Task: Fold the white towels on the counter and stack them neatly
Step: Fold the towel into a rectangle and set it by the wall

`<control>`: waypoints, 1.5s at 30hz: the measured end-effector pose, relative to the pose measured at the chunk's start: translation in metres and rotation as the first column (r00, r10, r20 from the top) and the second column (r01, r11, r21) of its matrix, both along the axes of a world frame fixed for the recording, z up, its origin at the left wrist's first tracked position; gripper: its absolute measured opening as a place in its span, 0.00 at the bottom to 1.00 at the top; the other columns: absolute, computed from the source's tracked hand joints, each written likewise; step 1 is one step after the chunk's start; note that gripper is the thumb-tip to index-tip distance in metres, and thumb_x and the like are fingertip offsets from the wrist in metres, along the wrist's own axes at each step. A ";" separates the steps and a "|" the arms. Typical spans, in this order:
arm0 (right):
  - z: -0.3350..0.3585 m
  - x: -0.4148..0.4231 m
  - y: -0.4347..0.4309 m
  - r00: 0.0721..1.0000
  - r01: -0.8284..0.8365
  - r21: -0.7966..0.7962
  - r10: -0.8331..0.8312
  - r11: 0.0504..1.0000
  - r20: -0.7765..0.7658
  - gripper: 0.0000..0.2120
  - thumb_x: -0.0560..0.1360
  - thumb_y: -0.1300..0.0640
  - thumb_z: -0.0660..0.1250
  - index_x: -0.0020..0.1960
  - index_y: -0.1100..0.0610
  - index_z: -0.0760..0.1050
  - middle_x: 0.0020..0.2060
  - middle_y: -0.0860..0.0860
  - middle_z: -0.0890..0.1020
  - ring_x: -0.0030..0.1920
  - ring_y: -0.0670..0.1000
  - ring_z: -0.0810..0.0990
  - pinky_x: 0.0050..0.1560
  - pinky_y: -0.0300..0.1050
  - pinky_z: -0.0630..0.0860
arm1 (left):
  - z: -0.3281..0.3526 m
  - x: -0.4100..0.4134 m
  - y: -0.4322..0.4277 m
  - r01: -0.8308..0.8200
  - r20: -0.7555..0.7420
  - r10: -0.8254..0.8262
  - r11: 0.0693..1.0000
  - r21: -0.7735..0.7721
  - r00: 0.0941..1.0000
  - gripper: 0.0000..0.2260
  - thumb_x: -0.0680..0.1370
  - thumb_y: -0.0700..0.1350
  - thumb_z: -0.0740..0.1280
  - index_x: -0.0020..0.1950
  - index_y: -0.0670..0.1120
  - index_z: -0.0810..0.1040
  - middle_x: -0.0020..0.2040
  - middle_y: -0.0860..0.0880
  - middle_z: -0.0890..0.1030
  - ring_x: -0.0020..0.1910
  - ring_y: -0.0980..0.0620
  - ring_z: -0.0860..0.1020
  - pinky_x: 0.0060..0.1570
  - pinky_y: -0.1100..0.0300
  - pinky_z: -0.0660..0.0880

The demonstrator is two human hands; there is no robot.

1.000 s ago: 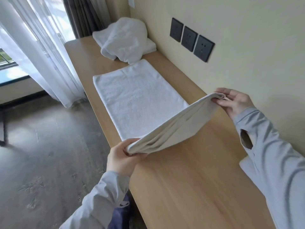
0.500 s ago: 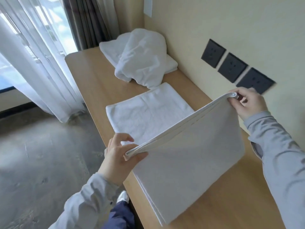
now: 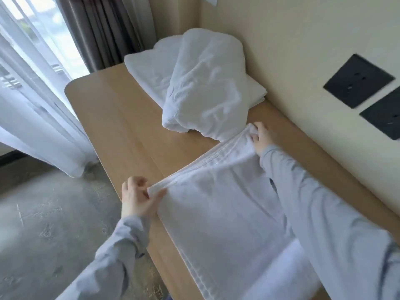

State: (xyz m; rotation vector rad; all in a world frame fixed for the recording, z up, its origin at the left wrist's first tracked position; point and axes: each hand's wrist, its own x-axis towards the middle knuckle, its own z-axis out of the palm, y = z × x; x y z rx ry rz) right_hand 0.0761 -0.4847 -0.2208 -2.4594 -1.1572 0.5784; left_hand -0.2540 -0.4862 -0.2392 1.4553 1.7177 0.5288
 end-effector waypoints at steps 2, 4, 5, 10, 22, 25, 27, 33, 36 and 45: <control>-0.006 -0.004 -0.008 0.966 -0.094 0.104 0.066 0.990 0.249 0.17 0.76 0.65 0.59 0.65 0.61 0.69 0.61 0.59 0.73 0.60 0.61 0.71 0.59 0.52 0.66 | -0.003 0.007 -0.005 0.117 -0.142 -0.076 0.943 0.312 0.987 0.16 0.68 0.39 0.73 0.55 0.43 0.75 0.55 0.43 0.72 0.52 0.43 0.73 0.53 0.53 0.67; -0.007 -0.011 -0.017 0.860 -0.323 0.273 0.160 0.906 0.484 0.16 0.71 0.70 0.61 0.58 0.63 0.75 0.56 0.58 0.78 0.58 0.61 0.74 0.57 0.55 0.68 | -0.003 0.019 -0.010 0.280 -0.307 -0.143 0.839 0.467 0.941 0.13 0.69 0.43 0.71 0.52 0.44 0.77 0.51 0.44 0.75 0.50 0.42 0.72 0.50 0.52 0.66; -0.007 -0.015 -0.021 0.802 -0.444 0.311 0.217 0.840 0.557 0.16 0.69 0.72 0.61 0.55 0.63 0.77 0.53 0.57 0.80 0.55 0.59 0.75 0.56 0.55 0.69 | -0.003 0.026 -0.012 0.341 -0.353 -0.181 0.815 0.468 0.918 0.12 0.70 0.46 0.72 0.51 0.44 0.78 0.49 0.44 0.76 0.49 0.42 0.73 0.48 0.51 0.67; -0.002 -0.019 -0.028 0.561 -0.766 0.058 0.622 0.640 0.547 0.09 0.67 0.70 0.68 0.46 0.62 0.80 0.44 0.54 0.82 0.48 0.57 0.80 0.50 0.50 0.70 | -0.010 0.040 -0.011 0.437 -0.388 -0.295 0.826 0.355 0.873 0.13 0.70 0.50 0.74 0.48 0.43 0.79 0.42 0.45 0.76 0.45 0.40 0.74 0.46 0.49 0.67; 0.028 -0.009 0.004 0.622 -0.633 -0.081 0.569 0.769 0.538 0.05 0.73 0.64 0.65 0.43 0.58 0.70 0.36 0.51 0.76 0.43 0.57 0.75 0.52 0.52 0.65 | -0.004 0.010 0.018 0.344 -0.048 -0.341 0.920 0.191 0.939 0.13 0.69 0.43 0.74 0.32 0.52 0.71 0.30 0.57 0.73 0.31 0.58 0.70 0.34 0.73 0.67; 0.012 -0.014 0.004 0.589 -0.572 -0.231 0.590 0.787 0.552 0.03 0.76 0.60 0.62 0.49 0.58 0.71 0.45 0.52 0.78 0.53 0.55 0.73 0.57 0.51 0.62 | -0.004 0.010 0.024 0.421 -0.105 -0.408 0.885 0.200 0.907 0.10 0.70 0.40 0.73 0.34 0.47 0.73 0.30 0.52 0.74 0.31 0.53 0.71 0.34 0.69 0.65; 0.004 -0.017 0.001 0.591 -0.490 -0.243 0.525 0.837 0.613 0.08 0.76 0.58 0.62 0.54 0.58 0.72 0.52 0.53 0.77 0.57 0.55 0.71 0.61 0.51 0.60 | -0.005 0.012 0.022 0.469 -0.189 -0.432 0.843 0.263 0.882 0.07 0.70 0.36 0.72 0.36 0.40 0.75 0.33 0.47 0.75 0.36 0.45 0.72 0.36 0.65 0.60; 0.003 -0.071 -0.041 0.808 -0.378 0.359 0.114 0.853 0.578 0.14 0.69 0.70 0.62 0.52 0.64 0.76 0.50 0.59 0.79 0.53 0.60 0.75 0.57 0.53 0.66 | -0.004 0.015 0.007 0.451 -0.350 -0.340 0.835 0.315 0.873 0.04 0.73 0.35 0.69 0.43 0.35 0.75 0.42 0.37 0.76 0.44 0.37 0.73 0.45 0.48 0.68; -0.011 -0.123 -0.075 0.755 -0.611 0.295 0.427 0.735 0.498 0.15 0.73 0.65 0.59 0.57 0.66 0.77 0.55 0.60 0.80 0.59 0.60 0.77 0.64 0.54 0.67 | 0.003 0.027 -0.012 0.513 -0.514 -0.287 0.772 0.376 0.808 0.10 0.75 0.41 0.66 0.55 0.39 0.77 0.53 0.40 0.78 0.52 0.38 0.76 0.50 0.45 0.72; -0.026 -0.078 -0.068 0.557 -0.696 -0.237 0.718 0.678 0.417 0.30 0.77 0.41 0.45 0.75 0.54 0.52 0.75 0.50 0.57 0.75 0.50 0.53 0.73 0.56 0.49 | -0.014 0.034 -0.037 0.664 -0.580 -0.461 0.721 0.195 0.671 0.30 0.78 0.58 0.45 0.74 0.42 0.61 0.73 0.44 0.65 0.74 0.44 0.59 0.72 0.55 0.44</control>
